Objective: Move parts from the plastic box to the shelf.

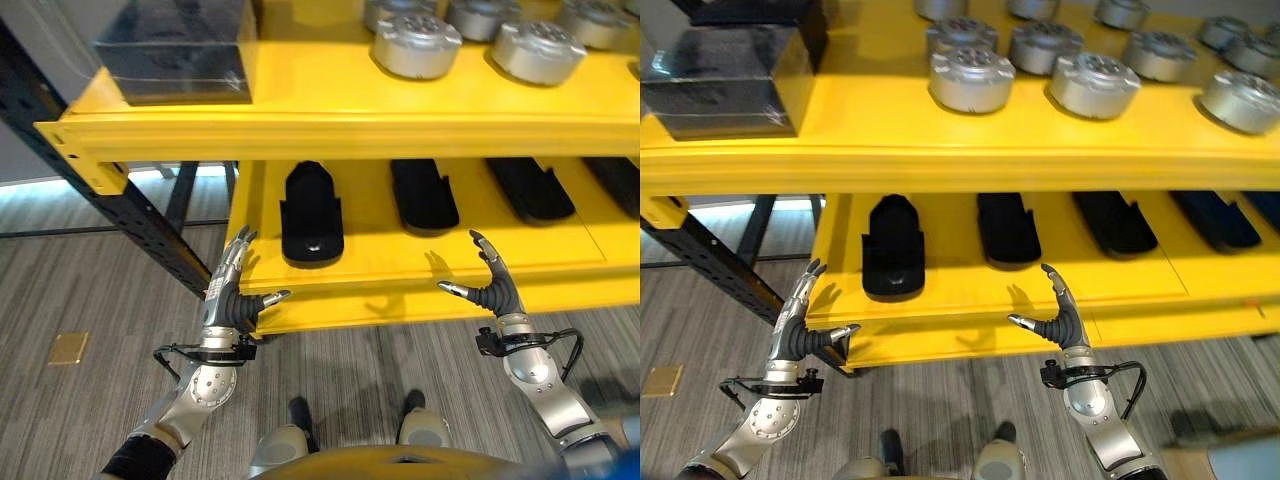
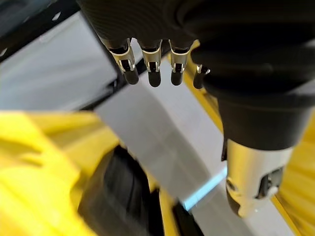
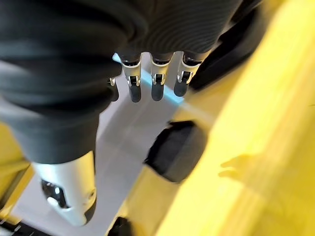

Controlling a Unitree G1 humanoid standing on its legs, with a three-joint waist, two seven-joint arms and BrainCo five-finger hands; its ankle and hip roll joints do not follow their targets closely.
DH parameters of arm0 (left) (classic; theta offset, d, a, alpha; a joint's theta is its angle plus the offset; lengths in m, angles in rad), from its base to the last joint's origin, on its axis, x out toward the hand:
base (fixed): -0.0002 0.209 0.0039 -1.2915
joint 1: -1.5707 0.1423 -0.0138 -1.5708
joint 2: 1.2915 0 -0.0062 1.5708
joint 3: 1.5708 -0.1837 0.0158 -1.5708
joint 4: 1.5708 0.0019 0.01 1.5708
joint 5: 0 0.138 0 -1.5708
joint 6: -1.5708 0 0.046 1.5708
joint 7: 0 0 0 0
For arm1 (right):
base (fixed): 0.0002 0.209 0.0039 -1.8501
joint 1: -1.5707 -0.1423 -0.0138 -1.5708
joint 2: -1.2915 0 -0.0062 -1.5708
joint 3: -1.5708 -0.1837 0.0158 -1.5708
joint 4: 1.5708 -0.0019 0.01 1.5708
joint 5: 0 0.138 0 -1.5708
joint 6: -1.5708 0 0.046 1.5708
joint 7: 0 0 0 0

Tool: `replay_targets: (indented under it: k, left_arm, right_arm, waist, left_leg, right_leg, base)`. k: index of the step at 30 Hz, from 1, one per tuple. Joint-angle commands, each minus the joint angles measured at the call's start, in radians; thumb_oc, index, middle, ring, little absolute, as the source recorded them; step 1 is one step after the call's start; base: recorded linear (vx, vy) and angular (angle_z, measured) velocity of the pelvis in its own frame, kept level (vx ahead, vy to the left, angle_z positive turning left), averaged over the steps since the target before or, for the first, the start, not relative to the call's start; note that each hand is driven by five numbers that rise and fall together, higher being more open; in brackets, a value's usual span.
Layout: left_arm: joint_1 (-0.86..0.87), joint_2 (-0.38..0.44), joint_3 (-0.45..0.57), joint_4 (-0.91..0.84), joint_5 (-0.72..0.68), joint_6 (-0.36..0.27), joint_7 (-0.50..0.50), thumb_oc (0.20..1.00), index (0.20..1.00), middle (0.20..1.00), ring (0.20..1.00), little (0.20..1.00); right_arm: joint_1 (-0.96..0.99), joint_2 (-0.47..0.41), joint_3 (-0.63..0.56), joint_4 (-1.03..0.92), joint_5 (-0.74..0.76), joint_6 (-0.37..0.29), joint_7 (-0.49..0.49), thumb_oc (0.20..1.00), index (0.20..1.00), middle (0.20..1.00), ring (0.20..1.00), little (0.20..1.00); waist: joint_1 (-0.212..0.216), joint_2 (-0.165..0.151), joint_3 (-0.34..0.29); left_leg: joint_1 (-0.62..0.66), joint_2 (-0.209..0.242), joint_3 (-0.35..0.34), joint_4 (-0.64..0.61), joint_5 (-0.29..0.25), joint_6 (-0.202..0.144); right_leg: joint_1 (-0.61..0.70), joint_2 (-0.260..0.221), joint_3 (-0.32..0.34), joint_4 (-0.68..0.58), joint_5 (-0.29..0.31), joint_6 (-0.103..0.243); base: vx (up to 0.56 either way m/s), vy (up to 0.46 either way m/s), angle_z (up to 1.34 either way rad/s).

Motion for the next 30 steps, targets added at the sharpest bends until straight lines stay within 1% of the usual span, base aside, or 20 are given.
replay_targets:
  k: [1,2,3,4,5,8,10,11,12,13,16,17,18,19,20,21,23,25,27,30]
  left_arm:
    - [-0.035,0.025,0.029,-0.087,-0.009,-0.068,-0.008,1.0,1.0,1.0,1.0,1.0]
    - [-0.039,0.023,0.026,-0.088,-0.015,-0.065,-0.011,1.0,1.0,1.0,1.0,1.0]
    - [-0.052,0.027,0.017,-0.085,-0.036,-0.053,-0.012,1.0,1.0,1.0,1.0,1.0]
    - [-0.054,0.029,0.017,-0.085,-0.037,-0.052,-0.013,1.0,1.0,1.0,1.0,1.0]
    - [-0.069,0.026,-0.003,-0.056,-0.035,-0.068,-0.003,1.0,1.0,1.0,1.0,1.0]
    - [-0.052,0.031,-0.016,-0.084,-0.031,-0.078,-0.008,1.0,1.0,1.0,1.0,1.0]
    - [-0.047,0.038,-0.025,-0.088,-0.037,-0.091,0.0,1.0,1.0,1.0,1.0,1.0]
    - [-0.047,0.041,-0.036,-0.089,-0.036,-0.109,0.011,1.0,1.0,1.0,1.0,1.0]
    - [-0.048,0.041,-0.044,-0.092,-0.026,-0.116,0.02,1.0,1.0,1.0,1.0,1.0]
    - [-0.053,0.038,-0.055,-0.094,-0.018,-0.12,0.027,1.0,1.0,1.0,1.0,1.0]
    - [-0.058,0.031,-0.069,-0.095,-0.025,-0.12,0.024,1.0,1.0,1.0,1.0,1.0]
    - [-0.058,0.035,-0.08,-0.095,-0.032,-0.114,0.008,1.0,1.0,1.0,1.0,1.0]
    - [-0.058,0.035,-0.081,-0.095,-0.034,-0.114,0.006,1.0,1.0,1.0,1.0,1.0]
    - [-0.059,0.034,-0.084,-0.092,-0.041,-0.115,-0.001,1.0,1.0,1.0,1.0,1.0]
    - [-0.061,0.033,-0.089,-0.084,-0.049,-0.12,-0.012,1.0,1.0,1.0,1.0,1.0]
    - [-0.085,0.028,-0.109,-0.069,-0.06,-0.115,-0.012,1.0,1.0,1.0,1.0,1.0]
    - [-0.107,0.025,-0.119,-0.06,-0.091,-0.105,-0.02,1.0,1.0,1.0,1.0,1.0]
    - [-0.114,0.028,-0.126,-0.058,-0.101,-0.098,-0.029,1.0,1.0,1.0,1.0,1.0]
    - [-0.115,0.032,-0.128,-0.053,-0.11,-0.092,-0.042,1.0,1.0,1.0,1.0,1.0]
    - [-0.088,0.047,-0.124,-0.063,-0.116,-0.087,-0.04,1.0,1.0,1.0,1.0,1.0]
  right_arm:
    - [-0.054,-0.062,-0.012,-0.032,-0.053,-0.022,-0.041,1.0,1.0,1.0,1.0,1.0]
    - [-0.054,-0.067,-0.011,-0.032,-0.065,-0.028,-0.048,1.0,1.0,1.0,1.0,1.0]
    - [-0.062,-0.087,-0.004,-0.037,-0.104,-0.042,-0.074,1.0,1.0,1.0,1.0,1.0]
    - [-0.065,-0.09,-0.003,-0.037,-0.116,-0.046,-0.076,1.0,1.0,1.0,1.0,1.0]
    - [-0.089,-0.129,0.035,-0.032,-0.135,-0.075,-0.07,1.0,1.0,1.0,1.0,1.0]
    - [-0.11,-0.155,0.089,-0.055,-0.21,-0.109,-0.028,1.0,1.0,1.0,1.0,1.0]
    - [-0.108,-0.171,0.108,-0.075,-0.25,-0.125,-0.011,1.0,1.0,1.0,1.0,1.0]
    - [-0.114,-0.184,0.131,-0.078,-0.25,-0.134,0.006,1.0,1.0,1.0,1.0,1.0]
    - [-0.126,-0.19,0.15,-0.068,-0.263,-0.144,0.008,1.0,1.0,1.0,1.0,1.0]
    - [-0.146,-0.197,0.173,-0.053,-0.279,-0.156,0.011,1.0,1.0,1.0,1.0,1.0]
    - [-0.181,-0.208,0.21,-0.04,-0.27,-0.16,0.021,1.0,1.0,1.0,1.0,1.0]
    - [-0.204,-0.22,0.235,-0.04,-0.267,-0.156,0.039,1.0,1.0,1.0,1.0,1.0]
    - [-0.206,-0.222,0.237,-0.041,-0.265,-0.155,0.04,1.0,1.0,1.0,1.0,1.0]
    - [-0.212,-0.228,0.245,-0.042,-0.258,-0.152,0.044,1.0,1.0,1.0,1.0,1.0]
    - [-0.222,-0.238,0.256,-0.04,-0.242,-0.15,0.045,1.0,1.0,1.0,1.0,1.0]
    - [-0.255,-0.248,0.278,-0.015,-0.218,-0.158,0.058,1.0,1.0,1.0,1.0,1.0]
    - [-0.261,-0.253,0.285,-0.01,-0.208,-0.157,0.066,1.0,1.0,1.0,1.0,1.0]
    - [-0.251,-0.248,0.286,-0.015,-0.22,-0.149,0.072,1.0,1.0,1.0,1.0,1.0]
    - [-0.242,-0.241,0.28,-0.015,-0.219,-0.152,0.09,1.0,1.0,1.0,1.0,1.0]
    - [-0.232,-0.231,0.279,-0.011,-0.221,-0.151,0.11,1.0,1.0,1.0,1.0,1.0]
  waist:
    - [0.003,0.004,-0.039]
    - [0.002,0.005,-0.042]
    - [0.007,0.003,-0.052]
    - [0.008,0.003,-0.053]
    - [0.013,0.003,-0.047]
    - [0.013,0.018,-0.048]
    - [0.009,0.018,-0.046]
    - [0.014,0.013,-0.035]
    - [0.021,0.009,-0.028]
    - [0.026,0.008,-0.023]
    - [0.031,0.012,-0.026]
    - [0.034,0.017,-0.038]
    - [0.033,0.018,-0.04]
    - [0.033,0.02,-0.045]
    - [0.033,0.024,-0.053]
    - [0.029,0.039,-0.058]
    - [0.017,0.051,-0.062]
    - [0.009,0.058,-0.064]
    - [0.009,0.059,-0.063]
    - [0.025,0.05,-0.058]
  left_leg:
    - [0.121,-0.025,-0.004,-0.072,0.012,-0.051]
    - [0.116,-0.032,-0.01,-0.072,0.015,-0.052]
    - [0.088,-0.048,-0.015,-0.064,0.023,-0.056]
    - [0.083,-0.049,-0.014,-0.06,0.023,-0.057]
    - [0.049,-0.054,-0.036,-0.028,0.025,-0.065]
    - [0.044,-0.066,-0.056,-0.018,0.023,-0.066]
    - [0.025,-0.073,-0.05,0.042,-0.005,-0.063]
    - [-0.006,-0.078,-0.079,0.127,-0.038,-0.064]
    - [-0.034,-0.07,-0.102,0.176,-0.046,-0.071]
    - [-0.055,-0.05,-0.119,0.202,-0.031,-0.083]
    - [-0.041,-0.008,-0.153,0.173,-0.012,-0.1]
    - [-0.016,0.044,-0.196,0.123,0.036,-0.12]
    - [-0.014,0.048,-0.199,0.116,0.043,-0.122]
    - [-0.006,0.065,-0.212,0.1,0.065,-0.129]
    - [0.0,0.098,-0.24,0.083,0.102,-0.141]
    - [0.001,0.121,-0.281,0.074,0.134,-0.152]
    - [0.029,0.11,-0.253,0.037,0.097,-0.155]
    - [0.048,0.103,-0.235,0.019,0.083,-0.154]
    - [0.067,0.093,-0.223,0.007,0.077,-0.148]
    - [0.09,0.083,-0.227,-0.004,0.065,-0.141]
  right_leg:
    - [0.078,0.14,0.038,0.058,-0.183,-0.066]
    - [0.088,0.159,0.041,0.057,-0.205,-0.081]
    - [0.125,0.19,0.042,0.009,-0.243,-0.109]
    - [0.133,0.192,0.04,-0.004,-0.245,-0.112]
    - [0.149,0.194,0.073,-0.082,-0.214,-0.118]
    - [0.165,0.206,0.097,-0.126,-0.202,-0.13]
    - [0.163,0.201,0.099,-0.125,-0.204,-0.137]
    - [0.161,0.194,0.117,-0.112,-0.212,-0.146]
    - [0.158,0.19,0.129,-0.104,-0.215,-0.151]
    - [0.153,0.19,0.139,-0.098,-0.214,-0.158]
    - [0.148,0.188,0.151,-0.085,-0.222,-0.162]
    - [0.147,0.183,0.162,-0.079,-0.231,-0.164]
    - [0.146,0.182,0.162,-0.079,-0.231,-0.165]
    - [0.144,0.18,0.167,-0.077,-0.234,-0.167]
    - [0.139,0.174,0.176,-0.069,-0.239,-0.169]
    - [0.129,0.157,0.194,-0.047,-0.248,-0.167]
    - [0.122,0.138,0.191,-0.035,-0.244,-0.148]
    - [0.123,0.125,0.187,-0.029,-0.238,-0.136]
    - [0.133,0.113,0.185,-0.036,-0.225,-0.124]
    - [0.151,0.097,0.178,-0.059,-0.199,-0.1]
  base:
    - [-0.16,0.12,-0.18]
    - [-0.13,-0.005,-0.04]
    - [-0.09,-0.062,0.09]
    - [-0.16,-0.273,0.19]
    - [-0.1,-0.312,0.22]
    - [-0.04,-0.246,0.03]
    - [-0.04,-0.125,-0.08]
    - [-0.06,-0.073,0.03]
    - [-0.08,-0.046,-0.05]
    - [-0.07,0.013,-0.16]
    - [0.01,0.125,-0.38]
    - [0.07,0.183,-0.2]
    - [0.08,0.237,-0.18]
    - [0.05,0.205,-0.18]
    - [0.09,0.517,-0.22]
    - [0.09,0.562,-0.21]
    - [0.05,0.364,-0.2]
    - [0.06,0.23,-0.02]
    - [0.09,0.265,0.33]
    - [0.06,0.124,0.05]
